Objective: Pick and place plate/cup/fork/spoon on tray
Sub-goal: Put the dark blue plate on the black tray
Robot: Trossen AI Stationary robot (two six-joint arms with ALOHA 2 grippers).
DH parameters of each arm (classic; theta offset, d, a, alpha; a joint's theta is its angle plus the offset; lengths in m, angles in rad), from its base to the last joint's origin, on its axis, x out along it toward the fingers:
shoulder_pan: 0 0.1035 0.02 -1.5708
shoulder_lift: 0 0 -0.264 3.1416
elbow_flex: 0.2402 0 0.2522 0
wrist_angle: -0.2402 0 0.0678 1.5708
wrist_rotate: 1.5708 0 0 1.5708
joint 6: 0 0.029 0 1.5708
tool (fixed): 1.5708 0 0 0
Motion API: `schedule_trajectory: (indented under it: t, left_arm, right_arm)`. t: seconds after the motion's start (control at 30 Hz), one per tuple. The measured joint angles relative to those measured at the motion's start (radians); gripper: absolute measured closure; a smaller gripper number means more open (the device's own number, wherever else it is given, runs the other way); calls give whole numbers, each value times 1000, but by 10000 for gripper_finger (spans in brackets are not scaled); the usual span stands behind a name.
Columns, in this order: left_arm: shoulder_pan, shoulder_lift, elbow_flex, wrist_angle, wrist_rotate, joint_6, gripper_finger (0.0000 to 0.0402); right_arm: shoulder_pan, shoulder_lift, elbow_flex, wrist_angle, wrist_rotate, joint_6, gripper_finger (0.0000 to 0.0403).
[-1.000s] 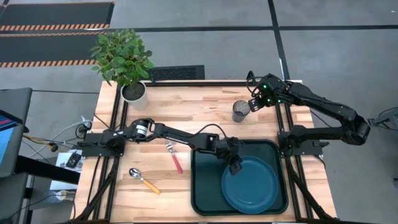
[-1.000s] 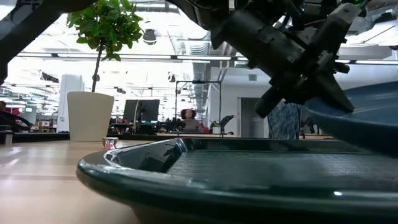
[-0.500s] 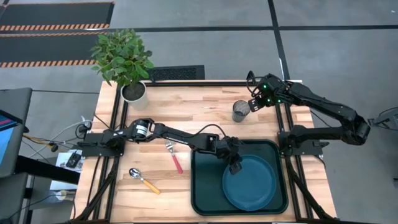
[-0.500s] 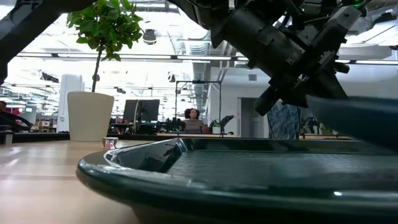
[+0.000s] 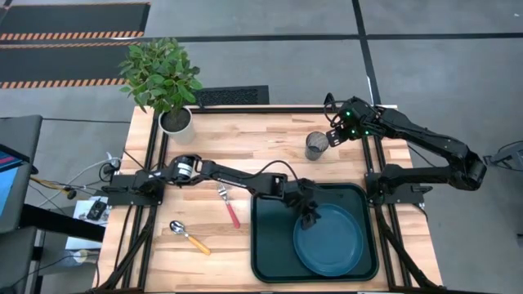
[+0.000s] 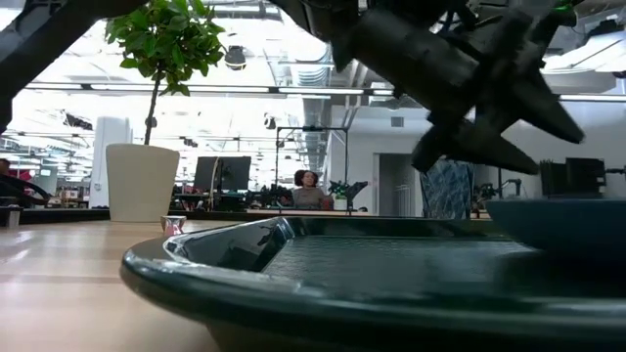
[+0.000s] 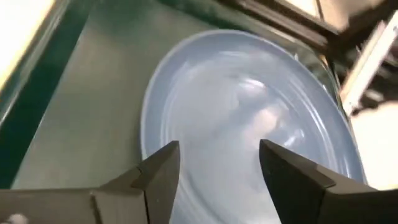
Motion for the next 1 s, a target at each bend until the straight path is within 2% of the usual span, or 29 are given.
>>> schedule_trajectory:
  t: [0.1,0.23,0.33,0.4,0.47,0.67,0.93,1.0]
  left_arm:
    - [-1,-67,0,-200,-39,86,223]
    - [-28,-162,0,-466,-214,188,304]
    - [-63,-198,-4,-587,-244,198,379]
    - [-92,-199,-21,-614,-243,174,391]
    - [-119,-197,-74,-582,-241,150,394]
    - [-142,-191,-225,-353,-232,43,401]
    - [-134,-150,-246,-183,-217,1,401]
    - [-134,-136,-248,-184,-207,-3,401]
  right_arm:
    - [0,0,0,-2,0,-1,269]
    - [0,0,0,-8,0,-4,269]
    - [0,0,0,-8,0,-10,269]
    - [0,0,0,-8,1,-24,269]
    - [0,0,0,-7,1,-25,269]
    - [0,0,0,-7,1,-26,269]
    - [0,0,0,-7,1,-26,269]
    - [1,0,0,-6,1,-20,269]
